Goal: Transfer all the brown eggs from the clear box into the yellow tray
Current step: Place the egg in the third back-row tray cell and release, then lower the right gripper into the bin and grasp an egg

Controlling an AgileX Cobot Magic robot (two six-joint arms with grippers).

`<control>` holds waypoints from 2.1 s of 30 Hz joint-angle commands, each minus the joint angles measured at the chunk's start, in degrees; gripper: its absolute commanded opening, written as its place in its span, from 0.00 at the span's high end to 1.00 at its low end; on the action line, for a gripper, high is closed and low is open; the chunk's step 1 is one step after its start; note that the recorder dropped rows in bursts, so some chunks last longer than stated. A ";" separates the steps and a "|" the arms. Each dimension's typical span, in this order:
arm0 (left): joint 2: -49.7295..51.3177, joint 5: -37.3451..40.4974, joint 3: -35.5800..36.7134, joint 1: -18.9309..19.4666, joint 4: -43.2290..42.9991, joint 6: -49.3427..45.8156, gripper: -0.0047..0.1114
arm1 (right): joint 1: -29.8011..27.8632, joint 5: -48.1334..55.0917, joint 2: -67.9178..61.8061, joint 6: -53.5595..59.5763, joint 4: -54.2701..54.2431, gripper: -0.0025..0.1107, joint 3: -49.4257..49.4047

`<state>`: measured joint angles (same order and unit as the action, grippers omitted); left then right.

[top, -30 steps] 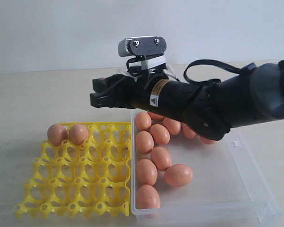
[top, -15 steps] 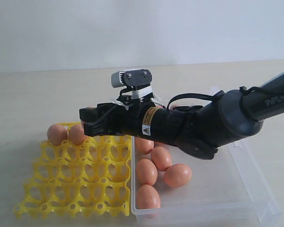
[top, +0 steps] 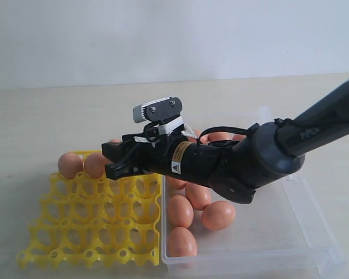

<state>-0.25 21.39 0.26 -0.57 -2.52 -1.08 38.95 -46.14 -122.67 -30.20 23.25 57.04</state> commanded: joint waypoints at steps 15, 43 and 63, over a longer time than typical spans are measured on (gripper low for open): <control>0.25 -0.05 -0.26 0.15 -0.17 -0.16 0.96 | 0.00 2.94 -0.98 8.80 -0.23 0.44 2.01; 0.25 -0.05 -0.26 0.15 -0.17 -0.16 0.96 | -1.63 82.26 29.98 13.69 -19.77 0.85 2.15; 0.25 -0.05 -0.26 0.15 -0.17 -0.16 0.96 | -1.63 77.62 16.65 27.15 -24.44 0.44 5.78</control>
<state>-0.25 21.39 0.26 -0.57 -2.52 -1.08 37.56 32.57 -105.04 -3.65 -1.56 61.17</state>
